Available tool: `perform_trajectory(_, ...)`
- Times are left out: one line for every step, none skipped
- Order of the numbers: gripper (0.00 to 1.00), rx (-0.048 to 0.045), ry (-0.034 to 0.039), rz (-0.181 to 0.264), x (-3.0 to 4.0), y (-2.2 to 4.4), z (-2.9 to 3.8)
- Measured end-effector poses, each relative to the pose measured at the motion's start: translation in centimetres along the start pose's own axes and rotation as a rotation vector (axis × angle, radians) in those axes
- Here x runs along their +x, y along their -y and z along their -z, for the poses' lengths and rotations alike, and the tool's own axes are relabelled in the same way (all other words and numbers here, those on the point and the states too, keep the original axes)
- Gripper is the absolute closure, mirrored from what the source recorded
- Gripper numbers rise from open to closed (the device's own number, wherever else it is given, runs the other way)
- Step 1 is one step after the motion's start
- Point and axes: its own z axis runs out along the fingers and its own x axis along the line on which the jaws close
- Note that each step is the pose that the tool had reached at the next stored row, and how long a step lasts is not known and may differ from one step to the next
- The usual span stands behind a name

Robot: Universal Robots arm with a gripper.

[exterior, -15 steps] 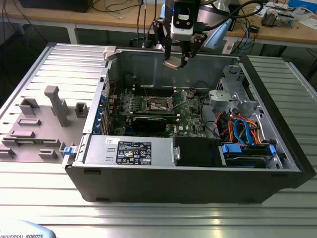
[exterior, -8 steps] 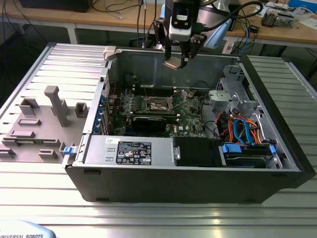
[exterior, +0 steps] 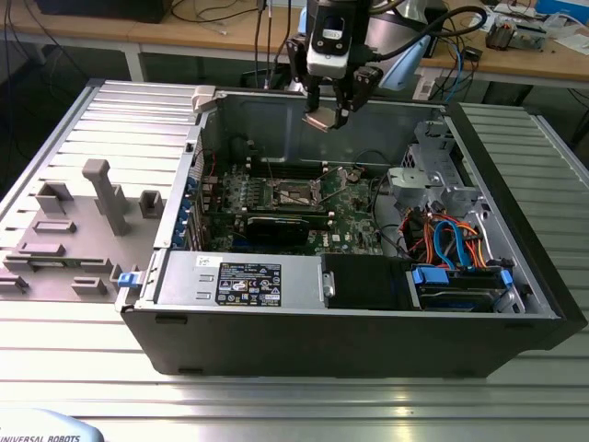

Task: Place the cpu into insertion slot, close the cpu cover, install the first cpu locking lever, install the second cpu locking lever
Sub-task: 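Place the cpu into insertion slot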

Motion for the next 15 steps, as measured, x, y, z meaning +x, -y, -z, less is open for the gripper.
perform_trajectory(0.46,-0.0003,0.0012,-0.013,0.0,0.0,-0.02)
perform_trajectory(0.46,-0.0006,0.0024,-0.026,0.0,0.0,-0.03)
perform_trajectory(0.46,-0.0009,0.0042,-0.047,0.0,0.0,-0.03)
perform_trajectory(0.46,-0.0009,0.0045,-0.05,0.0,0.0,-0.03)
perform_trajectory(0.46,-0.0009,0.0045,-0.05,0.0,0.0,-0.03)
perform_trajectory(0.46,-0.0009,0.0045,-0.05,0.0,0.0,-0.03)
perform_trajectory(0.46,-0.0009,0.0045,-0.05,0.0,0.0,-0.04)
perform_trajectory(0.46,-0.0009,0.0045,-0.05,0.0,0.0,-0.03)
perform_trajectory(0.46,-0.0009,0.0045,-0.05,0.0,0.0,-0.04)
perform_trajectory(0.46,-0.0009,0.0045,-0.05,0.0,0.0,-0.03)
perform_trajectory(0.46,-0.001,0.0046,-0.051,0.0,0.0,-0.04)
perform_trajectory(0.46,-0.001,0.0048,-0.054,0.0,0.0,-0.04)
perform_trajectory(0.46,-0.0012,0.0053,-0.06,0.0,0.0,-0.04)
perform_trajectory(0.46,-0.0013,0.0059,-0.067,0.0,0.0,-0.04)
perform_trajectory(0.46,-0.0017,0.0075,-0.084,0.0,0.0,-0.04)
